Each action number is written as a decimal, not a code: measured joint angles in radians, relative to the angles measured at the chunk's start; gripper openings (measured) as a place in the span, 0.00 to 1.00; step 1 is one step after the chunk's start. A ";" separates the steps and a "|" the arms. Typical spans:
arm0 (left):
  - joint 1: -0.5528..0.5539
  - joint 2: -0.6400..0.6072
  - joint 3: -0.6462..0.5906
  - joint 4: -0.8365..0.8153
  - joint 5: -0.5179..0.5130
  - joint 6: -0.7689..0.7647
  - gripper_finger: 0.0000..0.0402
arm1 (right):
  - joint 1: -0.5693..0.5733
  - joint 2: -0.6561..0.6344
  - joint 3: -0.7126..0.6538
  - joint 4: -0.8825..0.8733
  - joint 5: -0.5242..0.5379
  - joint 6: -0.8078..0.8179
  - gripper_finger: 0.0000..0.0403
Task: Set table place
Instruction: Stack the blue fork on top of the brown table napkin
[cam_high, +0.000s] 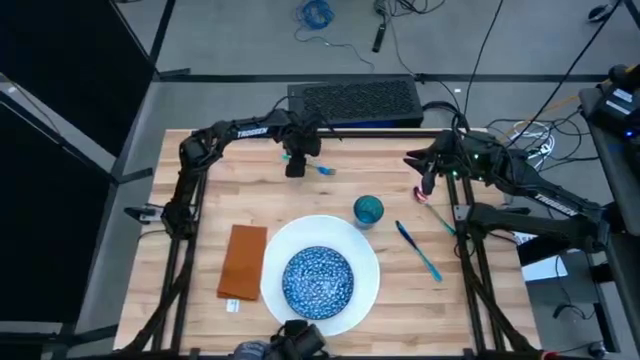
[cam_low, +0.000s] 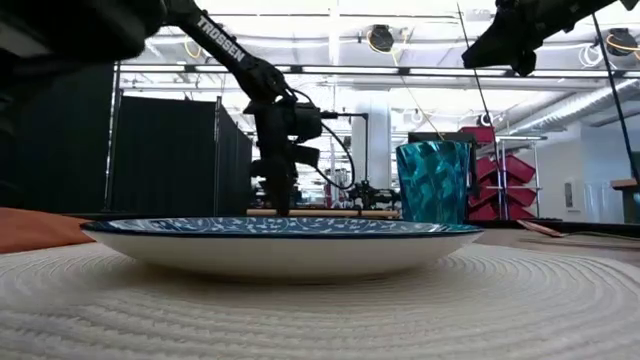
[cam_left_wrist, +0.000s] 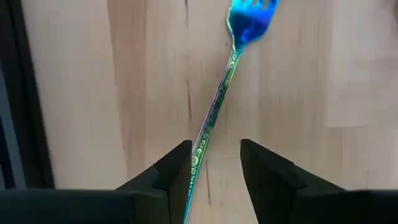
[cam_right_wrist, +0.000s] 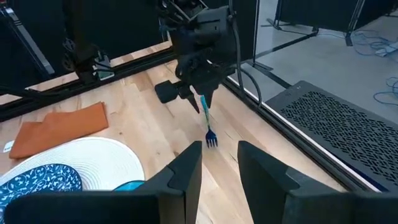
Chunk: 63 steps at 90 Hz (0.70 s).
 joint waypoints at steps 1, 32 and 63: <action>0.000 0.001 0.000 0.000 0.000 0.000 0.31 | 0.000 0.000 0.000 0.000 0.000 0.000 0.23; 0.004 0.031 -0.002 -0.045 -0.013 0.002 0.31 | 0.000 0.000 0.000 0.000 0.000 -0.002 0.23; 0.001 0.034 0.044 -0.007 -0.064 0.019 0.31 | 0.003 0.000 0.000 -0.001 0.000 -0.008 0.23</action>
